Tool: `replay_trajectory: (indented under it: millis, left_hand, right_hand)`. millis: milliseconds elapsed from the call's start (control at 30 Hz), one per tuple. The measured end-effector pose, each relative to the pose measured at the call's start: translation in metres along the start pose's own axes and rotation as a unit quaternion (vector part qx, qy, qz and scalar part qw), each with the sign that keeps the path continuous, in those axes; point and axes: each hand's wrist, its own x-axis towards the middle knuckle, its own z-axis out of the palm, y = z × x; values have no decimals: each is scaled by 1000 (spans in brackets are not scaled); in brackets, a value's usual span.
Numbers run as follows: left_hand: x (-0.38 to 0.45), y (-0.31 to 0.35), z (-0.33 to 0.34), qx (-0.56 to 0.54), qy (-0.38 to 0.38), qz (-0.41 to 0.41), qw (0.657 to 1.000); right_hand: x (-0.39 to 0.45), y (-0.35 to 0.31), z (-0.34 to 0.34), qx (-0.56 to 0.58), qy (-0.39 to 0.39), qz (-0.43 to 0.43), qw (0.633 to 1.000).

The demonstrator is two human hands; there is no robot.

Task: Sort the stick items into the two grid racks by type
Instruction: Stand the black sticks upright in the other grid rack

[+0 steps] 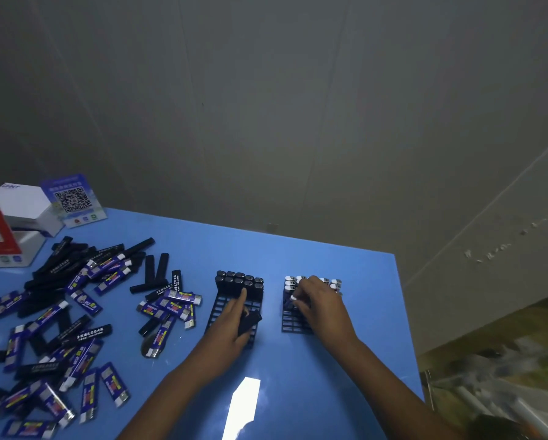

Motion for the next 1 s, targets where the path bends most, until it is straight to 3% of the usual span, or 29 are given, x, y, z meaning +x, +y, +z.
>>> replay_trajectory:
  millis: [300,567,700,833,1000]
  left_hand:
    - [-1,4,-3,5,0,2,1000]
    - [-6,10,-5,16,11,10,1000]
    - [-10,13,-1,23,13,22,999]
    - [-15,16,6,20,13,38,999]
    - [-24,19,16,8,17,49,999]
  right_hand:
    - [4,-1,1,-87,-33,-51,994]
    - [-4,-3,-20,-52,-94,-25,994]
    - [-13,-15,-27,114,-66,24,991]
    - [-27,-40,-39,297,-122,46,946]
    - [-45,-54,-39,326,-161,44,931]
